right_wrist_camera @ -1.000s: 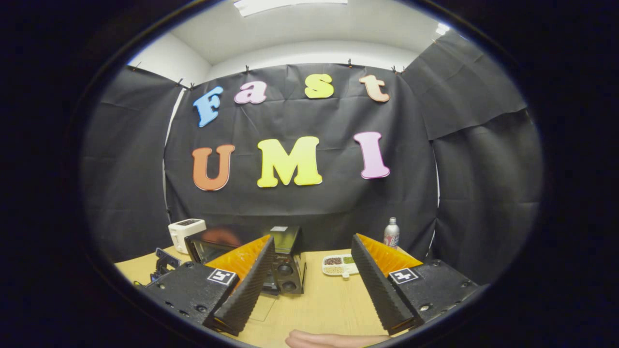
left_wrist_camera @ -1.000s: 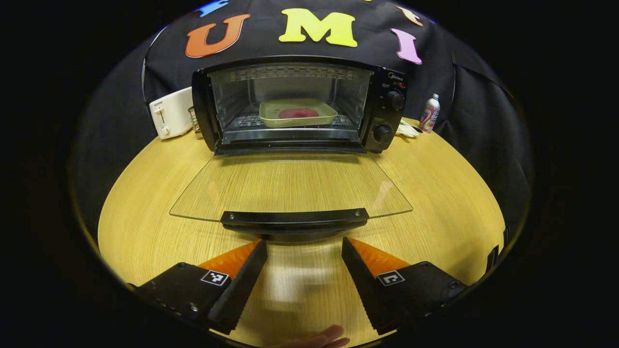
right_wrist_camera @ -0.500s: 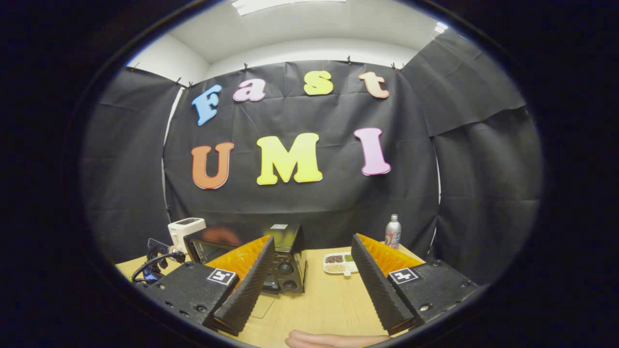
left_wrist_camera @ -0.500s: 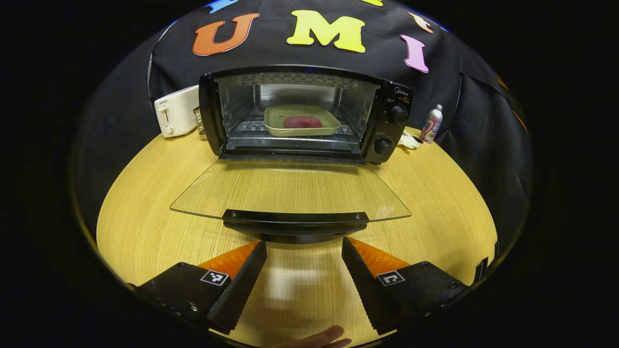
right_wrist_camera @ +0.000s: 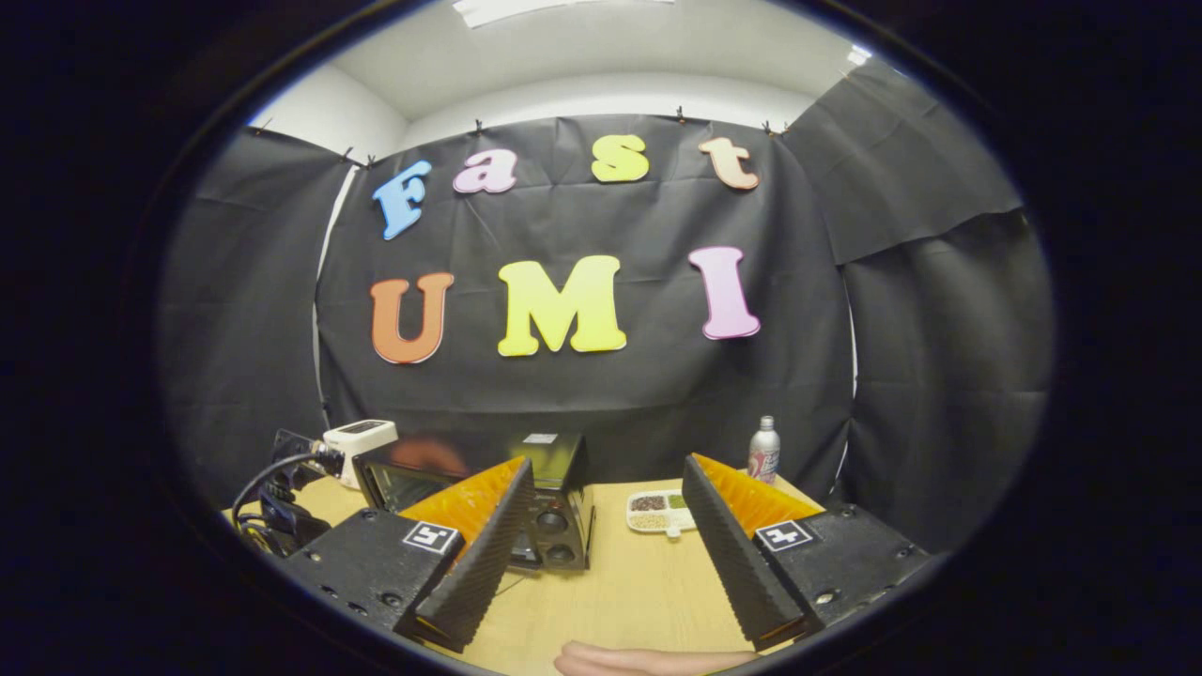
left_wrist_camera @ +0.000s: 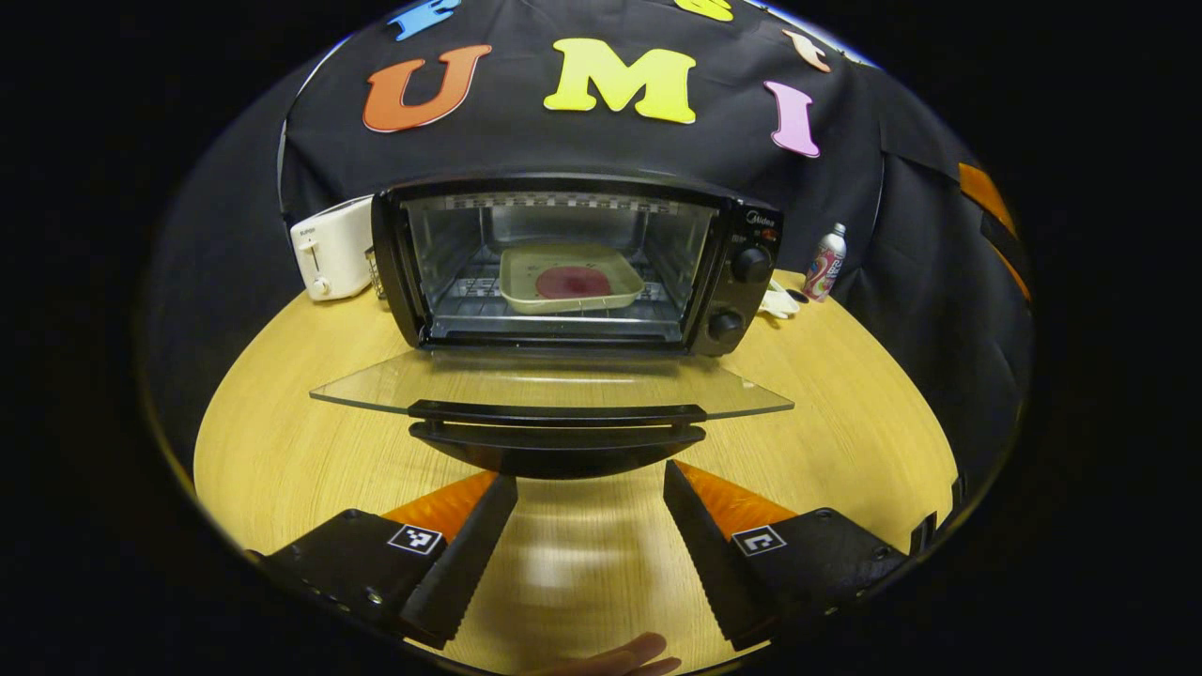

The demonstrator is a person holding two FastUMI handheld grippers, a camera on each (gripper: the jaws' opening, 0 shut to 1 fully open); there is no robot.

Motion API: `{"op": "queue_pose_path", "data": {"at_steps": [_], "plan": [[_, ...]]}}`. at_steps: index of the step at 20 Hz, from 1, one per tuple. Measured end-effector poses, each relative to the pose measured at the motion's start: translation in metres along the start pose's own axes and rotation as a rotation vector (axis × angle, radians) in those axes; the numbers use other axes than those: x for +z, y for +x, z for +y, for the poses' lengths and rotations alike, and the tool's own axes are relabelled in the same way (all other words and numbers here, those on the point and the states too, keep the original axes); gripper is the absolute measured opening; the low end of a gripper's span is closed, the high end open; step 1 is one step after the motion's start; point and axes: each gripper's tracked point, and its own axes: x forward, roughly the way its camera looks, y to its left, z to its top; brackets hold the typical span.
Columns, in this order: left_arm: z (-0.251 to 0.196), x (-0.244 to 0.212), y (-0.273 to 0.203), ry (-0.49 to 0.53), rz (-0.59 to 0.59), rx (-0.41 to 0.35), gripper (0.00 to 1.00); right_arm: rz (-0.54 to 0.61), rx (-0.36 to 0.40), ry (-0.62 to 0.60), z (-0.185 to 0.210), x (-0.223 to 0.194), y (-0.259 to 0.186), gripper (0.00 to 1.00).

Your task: Open the electric oven with the left hand, put the food in, and close the electric oven.

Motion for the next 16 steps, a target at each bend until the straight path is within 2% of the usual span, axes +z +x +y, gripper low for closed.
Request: {"op": "queue_pose_path", "data": {"at_steps": [7,16], "plan": [[0.006,0.041,0.001,0.034,-0.087,0.015,0.96,0.002,-0.013,-0.005,-0.007,-0.003,0.006,0.96],[0.013,0.068,0.007,0.056,-0.143,0.033,0.96,0.016,-0.021,0.008,-0.018,-0.015,0.015,0.96]]}}
